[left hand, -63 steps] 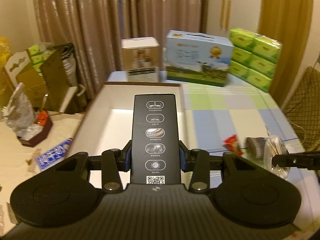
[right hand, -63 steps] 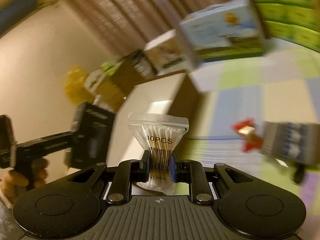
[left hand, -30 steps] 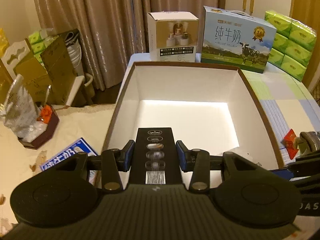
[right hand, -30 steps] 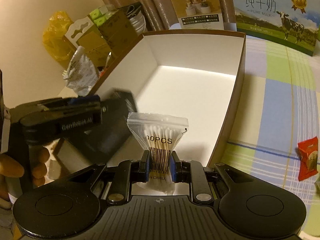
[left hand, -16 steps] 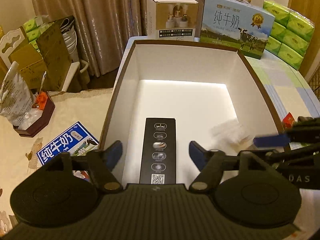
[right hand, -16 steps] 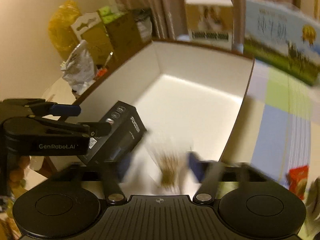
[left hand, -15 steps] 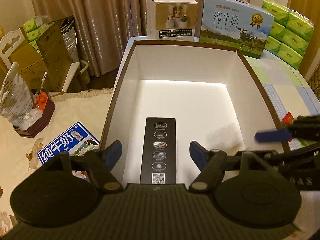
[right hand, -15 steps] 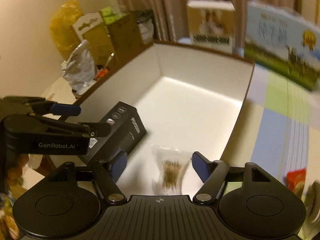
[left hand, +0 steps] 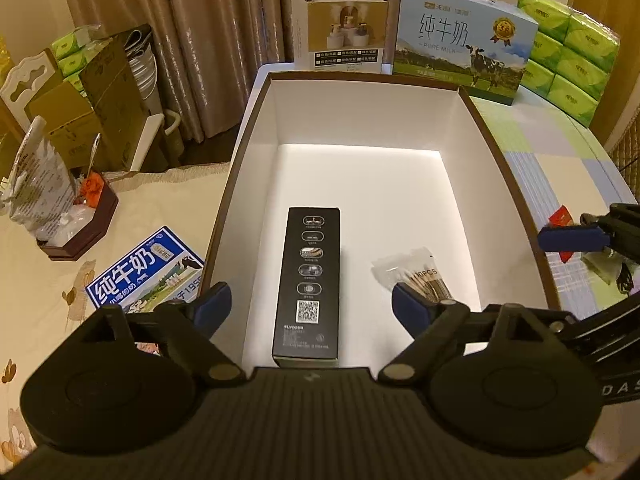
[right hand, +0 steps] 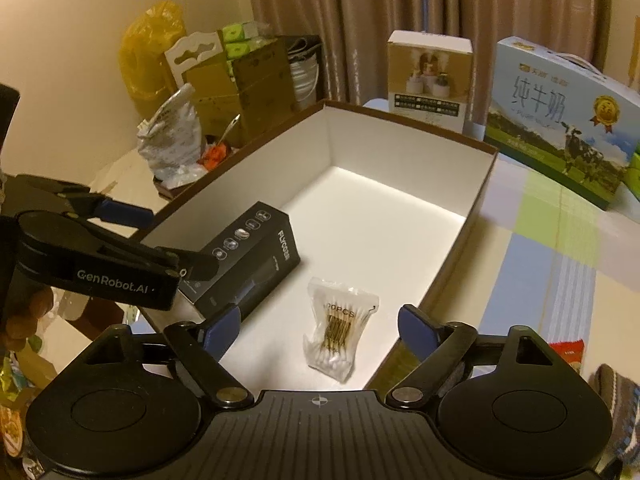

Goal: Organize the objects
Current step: 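Carry both items into the shoebox and open both grippers to release them, then withdraw both tools from the shoebox back toward the remaining items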

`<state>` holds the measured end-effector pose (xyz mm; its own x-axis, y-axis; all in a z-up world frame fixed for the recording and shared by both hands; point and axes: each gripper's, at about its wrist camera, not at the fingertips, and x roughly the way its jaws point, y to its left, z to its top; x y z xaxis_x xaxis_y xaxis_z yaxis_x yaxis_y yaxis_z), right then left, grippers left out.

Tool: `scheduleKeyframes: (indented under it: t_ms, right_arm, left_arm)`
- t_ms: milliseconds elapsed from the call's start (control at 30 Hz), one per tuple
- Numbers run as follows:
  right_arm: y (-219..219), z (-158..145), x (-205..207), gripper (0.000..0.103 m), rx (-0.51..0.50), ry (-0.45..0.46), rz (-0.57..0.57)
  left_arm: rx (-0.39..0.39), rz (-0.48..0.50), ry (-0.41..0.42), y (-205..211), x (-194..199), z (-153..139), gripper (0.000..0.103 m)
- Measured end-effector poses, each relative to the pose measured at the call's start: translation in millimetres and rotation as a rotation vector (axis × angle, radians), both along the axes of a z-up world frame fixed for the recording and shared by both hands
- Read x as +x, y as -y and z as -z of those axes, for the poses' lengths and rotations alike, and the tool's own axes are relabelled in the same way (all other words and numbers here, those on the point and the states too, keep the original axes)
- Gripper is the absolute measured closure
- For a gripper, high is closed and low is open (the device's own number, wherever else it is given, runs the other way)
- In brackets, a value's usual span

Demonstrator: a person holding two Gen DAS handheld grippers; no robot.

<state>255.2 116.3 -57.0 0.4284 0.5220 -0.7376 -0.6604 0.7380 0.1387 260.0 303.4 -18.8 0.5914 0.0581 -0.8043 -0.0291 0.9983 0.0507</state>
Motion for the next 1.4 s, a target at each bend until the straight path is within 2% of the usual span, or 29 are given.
scheduleKeyframes:
  t_ms: [433, 767, 1100, 1400]
  right_arm:
    - [28.5, -19.4, -17.1, 0.014, 0.069, -0.009, 0.071]
    - [62.6, -29.7, -27.1, 0.012, 0.11, -0.03, 0.083]
    - [125.1, -35.5, -46.9, 0.012, 0.135, -0.058, 0.088]
    - [196.6, -36.4, -61.3, 0.011, 0.143, -0.083, 0.17]
  left_arm:
    - [0.003, 0.003, 0.006, 19.5, -23.4, -13.9, 0.018]
    - [-0.008, 0.0, 0.011, 43.8, -41.5, -21.9, 0.018]
    - [-0.045, -0.006, 0.016, 86.4, -66.4, -26.5, 0.018]
    - [-0.087, 0.067, 0.004, 142.2, -82.3, -22.7, 0.017]
